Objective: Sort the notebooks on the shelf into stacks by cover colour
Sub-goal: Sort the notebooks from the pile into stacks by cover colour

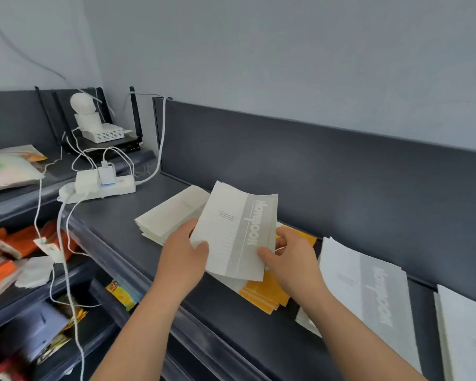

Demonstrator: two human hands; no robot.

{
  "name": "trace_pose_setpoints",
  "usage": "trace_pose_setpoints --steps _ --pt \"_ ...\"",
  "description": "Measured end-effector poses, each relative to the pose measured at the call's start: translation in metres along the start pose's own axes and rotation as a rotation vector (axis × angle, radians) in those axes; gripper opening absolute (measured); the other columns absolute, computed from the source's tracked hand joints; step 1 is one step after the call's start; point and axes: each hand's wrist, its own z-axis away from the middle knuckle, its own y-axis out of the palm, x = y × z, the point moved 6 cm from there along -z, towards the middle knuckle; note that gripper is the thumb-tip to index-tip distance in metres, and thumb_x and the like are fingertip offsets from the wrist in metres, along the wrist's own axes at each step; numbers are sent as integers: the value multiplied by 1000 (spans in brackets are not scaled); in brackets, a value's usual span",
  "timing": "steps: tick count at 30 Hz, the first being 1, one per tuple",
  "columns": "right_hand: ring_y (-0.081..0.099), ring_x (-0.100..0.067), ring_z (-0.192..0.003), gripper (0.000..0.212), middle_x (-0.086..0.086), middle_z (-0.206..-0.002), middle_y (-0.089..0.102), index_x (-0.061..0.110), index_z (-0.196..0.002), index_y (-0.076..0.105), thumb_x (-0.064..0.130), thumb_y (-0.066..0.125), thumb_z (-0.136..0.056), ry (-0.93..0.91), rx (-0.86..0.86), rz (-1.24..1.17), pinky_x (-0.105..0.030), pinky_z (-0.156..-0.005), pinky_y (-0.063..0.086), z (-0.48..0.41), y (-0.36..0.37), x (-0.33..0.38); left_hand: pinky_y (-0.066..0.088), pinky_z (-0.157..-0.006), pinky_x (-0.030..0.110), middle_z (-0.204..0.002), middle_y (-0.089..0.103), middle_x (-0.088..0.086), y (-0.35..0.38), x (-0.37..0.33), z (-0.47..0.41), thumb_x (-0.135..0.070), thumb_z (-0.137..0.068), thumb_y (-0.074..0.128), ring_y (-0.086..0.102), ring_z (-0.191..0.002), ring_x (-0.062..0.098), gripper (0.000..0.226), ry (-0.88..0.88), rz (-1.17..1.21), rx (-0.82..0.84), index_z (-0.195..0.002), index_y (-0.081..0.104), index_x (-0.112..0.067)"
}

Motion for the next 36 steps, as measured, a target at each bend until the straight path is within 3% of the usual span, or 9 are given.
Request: trace_pose_setpoints --steps 7,10,12,17,22,24,28,32,36 --pt "56 -2 -73 35 15 -89 59 23 -120 54 27 63 -87 56 -63 -5 -14 -56 42 -29 57 28 37 -62 12 -106 62 -10 -36 37 -67 -5 -91 47 57 -95 10 34 28 -36 72 -116 60 -25" --pt "60 -6 -81 30 13 -94 63 26 -116 56 28 63 -87 76 -86 29 -28 -74 53 -41 80 38 39 -65 17 -107 61 -11 -47 51 -91 -7 -92 47 55 -95 11 35 52 -82 99 -118 58 -27" --pt "60 -10 -83 25 12 -91 64 29 -110 58 30 63 -85 93 -99 81 -41 -89 49 -48 94 41 40 -66 20 -105 62 -12 -52 61 -105 -6 -90 46 56 -93 11 35 68 -141 118 -116 58 -26" --pt "58 -10 -82 15 9 -86 62 24 -97 57 36 57 -88 135 -77 242 -30 -94 35 -57 118 43 41 -93 40 -97 63 -13 -59 83 -129 -14 -89 44 57 -92 18 32 74 -370 131 -112 55 -33" --pt "54 -16 -76 25 5 -74 49 22 -74 43 41 48 -89 107 -40 510 -33 -92 34 -58 127 51 41 -89 39 -99 63 -5 -57 98 -138 -14 -90 44 53 -93 23 25 48 -405 162 -106 54 -30" --pt "51 -15 -76 29 5 -74 48 24 -68 41 43 48 -88 83 -45 544 -35 -92 36 -58 127 54 42 -90 37 -116 57 -1 -57 97 -138 -13 -89 48 47 -103 26 27 83 -419 159 -112 55 -25" --pt "54 -14 -92 21 3 -101 59 22 -96 63 39 54 -89 21 -123 504 -29 -90 43 -50 114 60 36 -98 35 -140 40 0 -58 85 -133 -15 -93 49 35 -122 26 42 182 -554 126 -135 44 -18" --pt "46 -11 -123 40 8 -136 49 23 -130 52 39 50 -93 15 -216 484 -21 -101 35 -34 87 60 36 -101 34 -136 49 1 -50 59 -118 -22 -95 48 40 -122 24 41 297 -507 149 -136 47 -15" --pt "41 -7 -129 44 11 -143 44 25 -134 48 41 47 -94 34 -305 516 -19 -103 32 -8 56 50 38 -95 30 -127 56 0 -29 27 -88 -23 -95 48 47 -114 21 35 413 -411 213 -128 54 -15"
